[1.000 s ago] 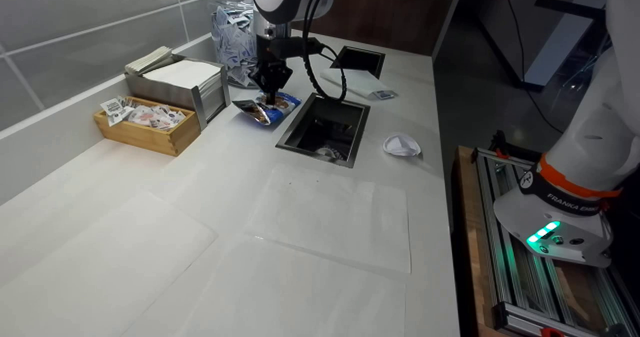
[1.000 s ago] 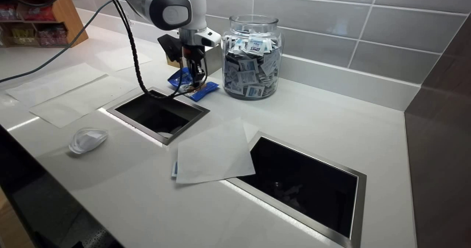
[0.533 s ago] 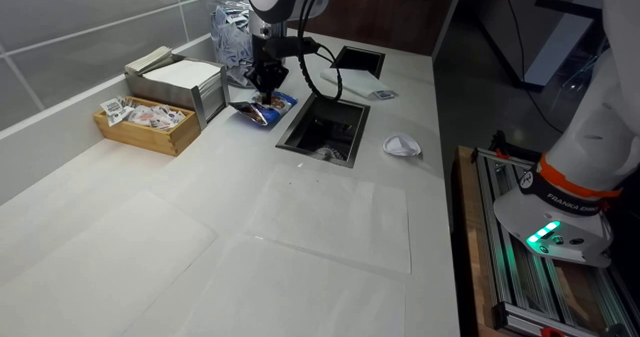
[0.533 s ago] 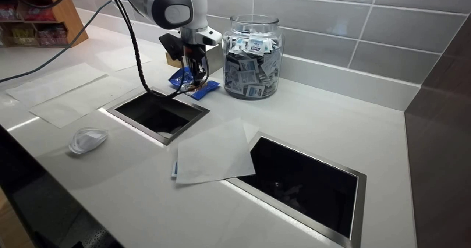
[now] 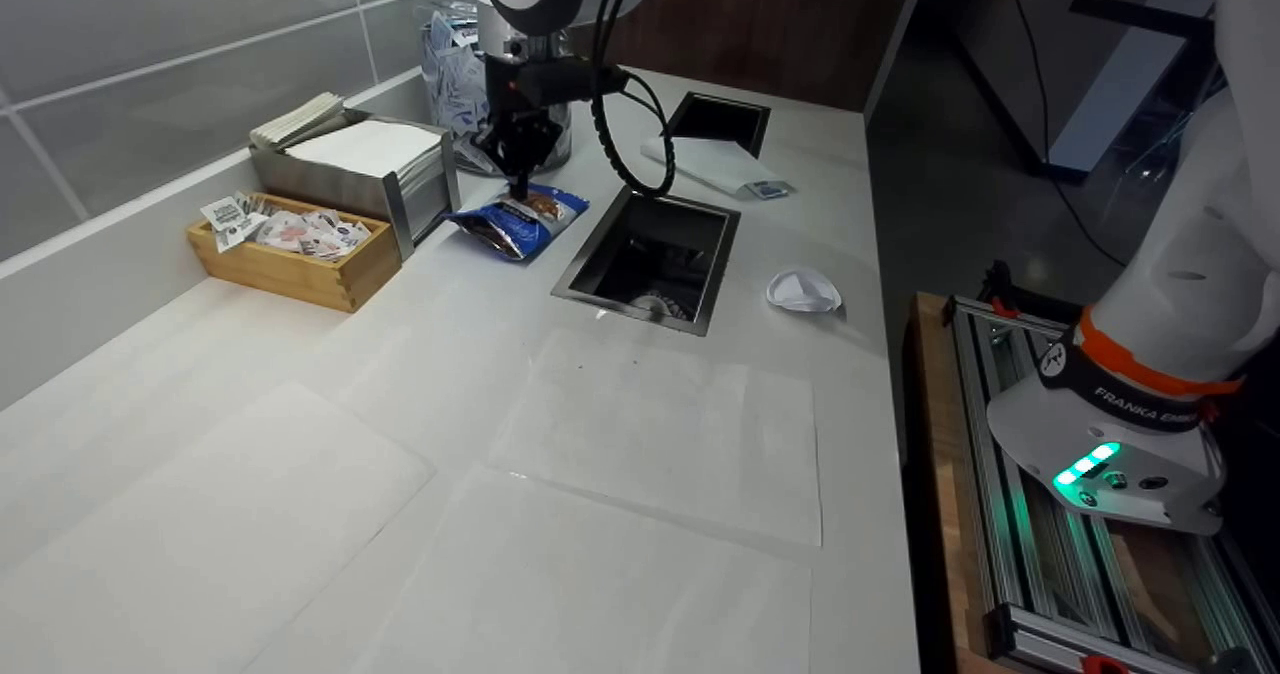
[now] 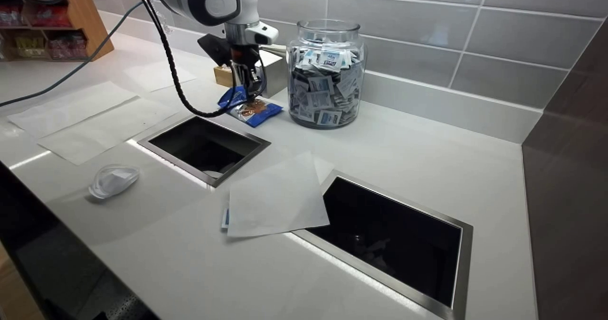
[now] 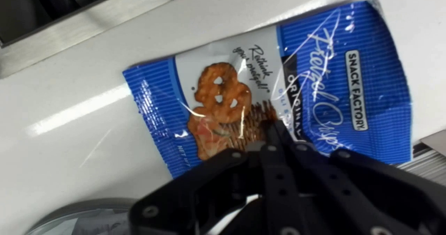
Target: Push down on the blue and white packet nine times
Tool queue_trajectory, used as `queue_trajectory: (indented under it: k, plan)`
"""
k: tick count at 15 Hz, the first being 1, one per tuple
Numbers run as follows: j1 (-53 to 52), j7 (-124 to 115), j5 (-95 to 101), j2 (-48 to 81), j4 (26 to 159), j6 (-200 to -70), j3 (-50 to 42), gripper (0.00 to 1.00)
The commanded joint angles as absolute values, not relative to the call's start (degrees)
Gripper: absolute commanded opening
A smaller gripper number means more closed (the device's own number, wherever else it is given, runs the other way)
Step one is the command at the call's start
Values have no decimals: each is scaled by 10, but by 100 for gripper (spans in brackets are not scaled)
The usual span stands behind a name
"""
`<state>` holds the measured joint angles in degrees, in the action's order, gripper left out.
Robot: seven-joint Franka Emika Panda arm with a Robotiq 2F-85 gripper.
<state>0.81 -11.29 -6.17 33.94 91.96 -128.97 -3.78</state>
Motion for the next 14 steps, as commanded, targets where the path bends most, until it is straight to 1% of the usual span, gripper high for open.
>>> queue_trajectory:
  k: [1, 11, 14]
  plan:
    - [-1, -116, -46, 337, 924, -1287, -35, 0]
    - [18, -78, -60, 401, 878, -1272, -22, 0]
    - [17, -75, -58, 397, 876, -1264, -20, 0]
